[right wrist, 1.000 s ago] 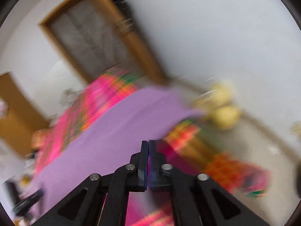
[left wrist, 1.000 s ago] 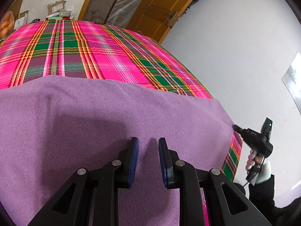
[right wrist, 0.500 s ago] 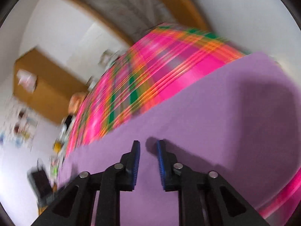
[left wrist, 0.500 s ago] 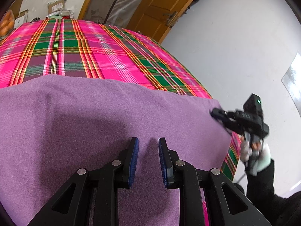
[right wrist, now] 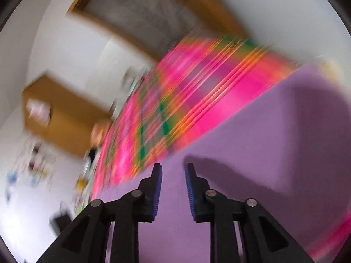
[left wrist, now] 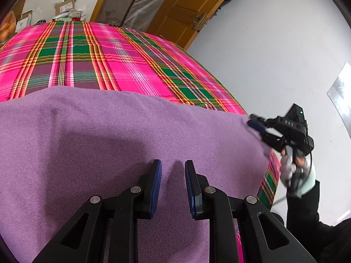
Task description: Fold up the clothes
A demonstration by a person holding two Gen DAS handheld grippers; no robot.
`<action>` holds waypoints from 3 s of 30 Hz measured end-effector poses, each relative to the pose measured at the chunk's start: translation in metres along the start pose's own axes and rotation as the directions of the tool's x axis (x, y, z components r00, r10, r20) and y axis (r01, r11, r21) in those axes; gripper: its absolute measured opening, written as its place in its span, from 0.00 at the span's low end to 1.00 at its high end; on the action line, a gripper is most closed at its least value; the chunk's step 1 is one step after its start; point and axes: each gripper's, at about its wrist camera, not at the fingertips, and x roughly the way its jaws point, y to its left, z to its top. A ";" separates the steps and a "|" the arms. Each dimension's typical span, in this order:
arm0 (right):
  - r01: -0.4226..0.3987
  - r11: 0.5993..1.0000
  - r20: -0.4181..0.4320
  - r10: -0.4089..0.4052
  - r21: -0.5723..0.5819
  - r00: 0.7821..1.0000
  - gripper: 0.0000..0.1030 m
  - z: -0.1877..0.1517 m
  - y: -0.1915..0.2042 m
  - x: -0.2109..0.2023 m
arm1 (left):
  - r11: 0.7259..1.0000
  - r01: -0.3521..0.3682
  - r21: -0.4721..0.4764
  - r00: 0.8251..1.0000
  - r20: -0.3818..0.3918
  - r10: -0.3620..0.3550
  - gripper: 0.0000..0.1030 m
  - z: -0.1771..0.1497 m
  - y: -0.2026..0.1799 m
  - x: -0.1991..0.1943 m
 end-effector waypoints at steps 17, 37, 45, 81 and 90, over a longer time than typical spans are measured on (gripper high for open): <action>0.224 0.941 0.324 -0.300 0.252 0.897 0.02 0.050 -0.108 -0.091 | 1.000 0.006 -0.006 1.000 0.005 -0.006 0.22 0.003 0.001 0.005; 0.233 0.941 0.342 -0.308 0.244 0.888 0.09 0.055 -0.109 -0.093 | 1.000 0.007 -0.008 1.000 0.007 -0.007 0.22 0.001 0.002 0.002; 0.257 0.966 0.331 -0.250 0.024 0.910 0.24 -0.005 -0.045 -0.083 | 1.000 0.009 -0.007 1.000 0.007 -0.009 0.22 0.001 0.002 0.002; 0.347 0.640 0.301 -0.185 -0.686 0.936 0.28 -0.163 0.108 0.007 | 0.979 -0.125 0.162 0.992 0.040 0.120 0.22 -0.040 -0.038 -0.014; 0.280 0.631 0.249 -0.140 -0.723 0.958 0.26 -0.180 0.108 -0.003 | 0.970 -0.096 0.222 0.995 0.027 0.092 0.22 -0.053 -0.046 -0.016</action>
